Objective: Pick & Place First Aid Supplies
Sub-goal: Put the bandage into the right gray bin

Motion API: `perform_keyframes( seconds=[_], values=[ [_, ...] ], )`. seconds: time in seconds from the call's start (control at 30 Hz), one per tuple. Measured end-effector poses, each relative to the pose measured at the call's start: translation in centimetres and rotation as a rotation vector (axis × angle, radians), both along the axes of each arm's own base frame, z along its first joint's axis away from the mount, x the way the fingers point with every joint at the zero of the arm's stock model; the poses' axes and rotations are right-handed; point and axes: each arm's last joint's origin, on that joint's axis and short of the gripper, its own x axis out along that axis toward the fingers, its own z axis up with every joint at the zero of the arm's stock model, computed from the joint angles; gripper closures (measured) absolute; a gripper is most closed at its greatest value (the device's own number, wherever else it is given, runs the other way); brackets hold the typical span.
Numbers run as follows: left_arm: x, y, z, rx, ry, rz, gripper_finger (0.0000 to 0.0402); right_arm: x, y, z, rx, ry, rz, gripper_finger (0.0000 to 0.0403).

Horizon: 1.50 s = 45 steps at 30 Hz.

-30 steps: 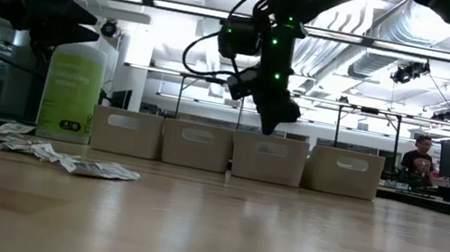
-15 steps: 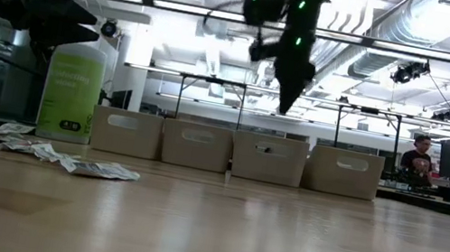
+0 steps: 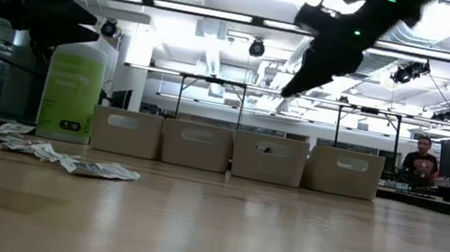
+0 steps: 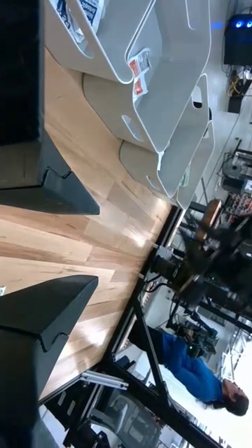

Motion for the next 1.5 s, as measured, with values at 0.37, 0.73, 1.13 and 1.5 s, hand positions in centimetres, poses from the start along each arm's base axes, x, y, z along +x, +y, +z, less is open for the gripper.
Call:
perform_keyframes(
  seconds=[0.37,0.73,1.13,1.5],
  values=[
    [0.0,0.0,0.0,0.0,0.0,0.0,0.0252,-4.0,5.9,-6.4,0.104,-0.483,0.114,0.0285],
    [0.0,0.0,0.0,0.0,0.0,0.0,0.0252,-10.2,7.0,-10.0,0.117,-0.59,0.097,0.0286],
    [0.0,0.0,0.0,0.0,0.0,0.0,0.0252,-14.9,6.3,-10.7,0.096,-0.671,0.06,0.0284],
    [0.0,0.0,0.0,0.0,0.0,0.0,0.0252,-16.2,5.9,-9.5,0.045,-0.685,0.218,0.0286]
  ],
)
